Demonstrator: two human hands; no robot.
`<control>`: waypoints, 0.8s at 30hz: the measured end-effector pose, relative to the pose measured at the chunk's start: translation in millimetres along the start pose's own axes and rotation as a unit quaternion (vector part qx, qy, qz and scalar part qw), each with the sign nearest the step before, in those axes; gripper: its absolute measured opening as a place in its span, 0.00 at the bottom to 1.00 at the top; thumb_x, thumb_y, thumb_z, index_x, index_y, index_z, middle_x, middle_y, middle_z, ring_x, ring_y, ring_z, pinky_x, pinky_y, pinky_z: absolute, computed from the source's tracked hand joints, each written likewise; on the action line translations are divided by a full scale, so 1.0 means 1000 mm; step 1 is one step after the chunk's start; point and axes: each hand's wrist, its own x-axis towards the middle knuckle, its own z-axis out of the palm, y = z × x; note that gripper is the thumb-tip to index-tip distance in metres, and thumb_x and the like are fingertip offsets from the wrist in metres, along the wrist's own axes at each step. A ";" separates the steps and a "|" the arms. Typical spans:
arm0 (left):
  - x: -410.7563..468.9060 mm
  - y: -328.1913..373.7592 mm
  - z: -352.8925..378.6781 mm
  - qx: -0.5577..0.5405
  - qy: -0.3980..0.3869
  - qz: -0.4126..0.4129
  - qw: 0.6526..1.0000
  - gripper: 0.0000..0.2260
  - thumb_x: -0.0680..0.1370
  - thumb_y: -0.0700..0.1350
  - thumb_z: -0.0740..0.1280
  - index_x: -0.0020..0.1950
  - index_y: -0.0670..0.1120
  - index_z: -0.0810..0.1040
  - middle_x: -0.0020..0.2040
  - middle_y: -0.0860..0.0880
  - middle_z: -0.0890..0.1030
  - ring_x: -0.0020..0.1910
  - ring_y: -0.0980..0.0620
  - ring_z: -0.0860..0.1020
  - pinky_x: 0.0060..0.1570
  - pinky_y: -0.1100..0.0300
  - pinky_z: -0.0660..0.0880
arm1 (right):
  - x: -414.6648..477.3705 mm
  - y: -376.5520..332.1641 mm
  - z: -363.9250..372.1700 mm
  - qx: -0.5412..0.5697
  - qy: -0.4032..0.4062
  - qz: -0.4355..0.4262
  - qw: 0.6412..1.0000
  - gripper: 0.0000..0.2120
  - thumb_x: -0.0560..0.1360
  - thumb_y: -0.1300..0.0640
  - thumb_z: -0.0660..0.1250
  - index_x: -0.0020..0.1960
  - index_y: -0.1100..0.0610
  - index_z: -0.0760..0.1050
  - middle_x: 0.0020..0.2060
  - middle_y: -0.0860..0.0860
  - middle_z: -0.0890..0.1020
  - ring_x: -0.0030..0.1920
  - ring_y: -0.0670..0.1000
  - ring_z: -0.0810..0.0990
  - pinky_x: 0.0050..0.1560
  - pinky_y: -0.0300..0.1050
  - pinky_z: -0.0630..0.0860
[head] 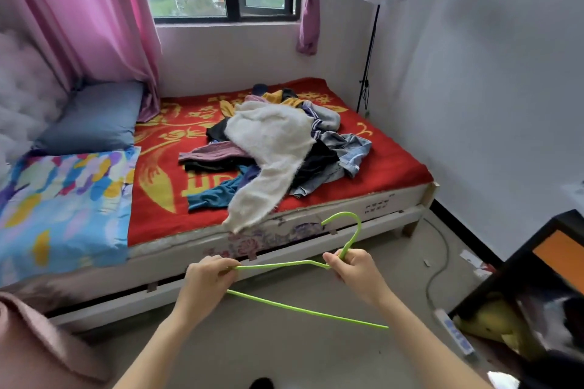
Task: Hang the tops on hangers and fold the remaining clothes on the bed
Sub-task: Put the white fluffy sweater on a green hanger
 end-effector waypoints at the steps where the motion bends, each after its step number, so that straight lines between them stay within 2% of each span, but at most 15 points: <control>1: 0.011 -0.002 0.004 0.000 0.015 -0.008 1.000 0.11 0.66 0.31 0.75 0.42 0.46 0.84 0.33 0.60 0.76 0.38 0.56 0.75 0.36 0.65 0.70 | 0.006 0.001 -0.003 0.000 0.008 0.011 1.000 0.19 0.76 0.54 0.66 0.28 0.58 0.73 0.19 0.45 0.72 0.24 0.42 0.68 0.35 0.42 0.67; 3: 0.040 -0.006 0.019 -0.026 0.052 -0.049 0.997 0.10 0.68 0.30 0.73 0.44 0.43 0.84 0.36 0.57 0.77 0.37 0.54 0.77 0.37 0.67 0.71 | 0.030 0.007 -0.013 -0.002 0.020 0.025 0.999 0.19 0.76 0.53 0.66 0.29 0.59 0.73 0.19 0.45 0.72 0.23 0.42 0.68 0.34 0.42 0.66; 6: 0.084 -0.004 0.050 -0.078 0.080 -0.123 0.986 0.09 0.71 0.29 0.69 0.47 0.40 0.83 0.38 0.49 0.79 0.38 0.47 0.79 0.38 0.59 0.74 | 0.076 0.011 -0.039 -0.017 0.026 0.025 0.999 0.21 0.76 0.52 0.66 0.26 0.56 0.71 0.18 0.44 0.72 0.23 0.42 0.68 0.33 0.41 0.66; 9: 0.136 0.000 0.089 -0.133 0.068 -0.160 0.976 0.09 0.74 0.30 0.66 0.47 0.43 0.81 0.40 0.45 0.79 0.36 0.48 0.77 0.35 0.63 0.74 | 0.130 0.019 -0.068 -0.057 0.037 0.024 0.997 0.22 0.77 0.51 0.65 0.24 0.52 0.70 0.18 0.43 0.72 0.25 0.43 0.69 0.35 0.44 0.67; 12: 0.195 0.007 0.130 -0.168 0.051 -0.188 0.966 0.09 0.75 0.31 0.65 0.46 0.44 0.80 0.38 0.45 0.79 0.35 0.45 0.77 0.36 0.53 0.76 | 0.188 0.035 -0.098 -0.072 0.040 0.066 0.994 0.22 0.77 0.50 0.64 0.26 0.55 0.70 0.19 0.45 0.72 0.25 0.46 0.70 0.35 0.44 0.67; 15: 0.243 0.018 0.159 -0.186 0.032 -0.207 0.960 0.09 0.75 0.32 0.65 0.48 0.44 0.80 0.36 0.48 0.79 0.33 0.47 0.75 0.34 0.55 0.72 | 0.233 0.046 -0.130 -0.053 0.045 0.096 0.993 0.20 0.77 0.51 0.64 0.30 0.59 0.72 0.24 0.51 0.75 0.25 0.47 0.71 0.36 0.45 0.70; 17: 0.275 0.026 0.181 -0.182 0.014 -0.197 0.963 0.07 0.76 0.34 0.66 0.50 0.42 0.81 0.39 0.47 0.81 0.38 0.47 0.78 0.38 0.55 0.73 | 0.259 0.056 -0.156 -0.035 0.070 0.111 0.991 0.19 0.77 0.52 0.64 0.33 0.63 0.75 0.26 0.53 0.76 0.26 0.48 0.72 0.36 0.46 0.71; 19: 0.301 0.035 0.196 -0.171 0.003 -0.190 0.967 0.07 0.77 0.37 0.66 0.51 0.42 0.82 0.42 0.48 0.81 0.41 0.48 0.79 0.40 0.56 0.73 | 0.275 0.067 -0.180 -0.025 0.095 0.128 0.987 0.18 0.77 0.53 0.65 0.35 0.65 0.76 0.26 0.51 0.76 0.25 0.47 0.72 0.34 0.44 0.70; 21: 0.323 0.043 0.212 -0.152 -0.002 -0.192 0.969 0.07 0.77 0.39 0.65 0.52 0.41 0.82 0.43 0.47 0.82 0.42 0.49 0.79 0.40 0.59 0.72 | 0.287 0.082 -0.204 -0.022 0.126 0.134 0.983 0.17 0.77 0.55 0.65 0.33 0.63 0.76 0.25 0.50 0.76 0.21 0.44 0.71 0.29 0.37 0.70; 24: 0.358 0.058 0.242 -0.121 -0.009 -0.189 0.974 0.09 0.78 0.39 0.64 0.55 0.39 0.81 0.50 0.44 0.82 0.50 0.48 0.78 0.49 0.56 0.73 | 0.313 0.106 -0.247 -0.037 0.162 0.146 0.975 0.19 0.78 0.55 0.63 0.30 0.62 0.73 0.24 0.51 0.76 0.19 0.42 0.70 0.25 0.30 0.67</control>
